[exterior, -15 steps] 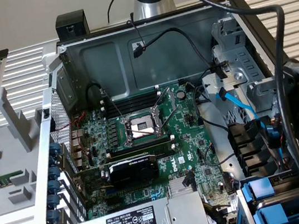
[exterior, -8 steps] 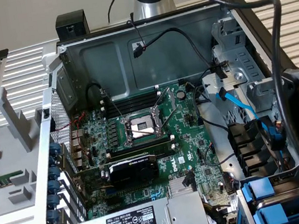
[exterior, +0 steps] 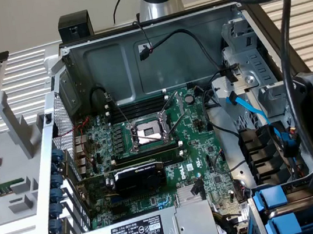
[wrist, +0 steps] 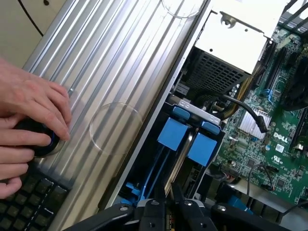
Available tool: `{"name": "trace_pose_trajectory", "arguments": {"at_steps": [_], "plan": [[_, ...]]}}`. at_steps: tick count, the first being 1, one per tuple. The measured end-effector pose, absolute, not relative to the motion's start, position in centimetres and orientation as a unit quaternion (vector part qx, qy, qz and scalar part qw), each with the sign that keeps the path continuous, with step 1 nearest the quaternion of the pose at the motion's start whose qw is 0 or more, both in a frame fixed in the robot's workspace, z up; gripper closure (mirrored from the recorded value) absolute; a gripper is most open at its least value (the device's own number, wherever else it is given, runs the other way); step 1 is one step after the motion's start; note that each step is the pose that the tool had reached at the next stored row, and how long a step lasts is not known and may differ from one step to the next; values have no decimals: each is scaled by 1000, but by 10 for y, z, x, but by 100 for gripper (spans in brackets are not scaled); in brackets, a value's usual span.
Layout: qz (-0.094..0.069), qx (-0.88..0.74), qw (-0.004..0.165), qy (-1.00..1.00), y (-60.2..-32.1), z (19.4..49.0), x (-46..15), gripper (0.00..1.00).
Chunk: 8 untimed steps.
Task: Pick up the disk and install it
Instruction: 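Insert the first disk wire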
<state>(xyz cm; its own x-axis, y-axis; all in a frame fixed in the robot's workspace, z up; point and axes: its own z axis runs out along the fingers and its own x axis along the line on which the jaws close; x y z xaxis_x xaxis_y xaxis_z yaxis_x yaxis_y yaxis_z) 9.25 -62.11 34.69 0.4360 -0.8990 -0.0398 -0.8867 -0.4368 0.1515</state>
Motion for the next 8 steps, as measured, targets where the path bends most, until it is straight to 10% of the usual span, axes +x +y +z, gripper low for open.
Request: {"name": "trace_pose_trajectory", "arguments": {"at_steps": [8], "plan": [[-58, 832, 53, -550, -621, 347, 90, 83]]}}
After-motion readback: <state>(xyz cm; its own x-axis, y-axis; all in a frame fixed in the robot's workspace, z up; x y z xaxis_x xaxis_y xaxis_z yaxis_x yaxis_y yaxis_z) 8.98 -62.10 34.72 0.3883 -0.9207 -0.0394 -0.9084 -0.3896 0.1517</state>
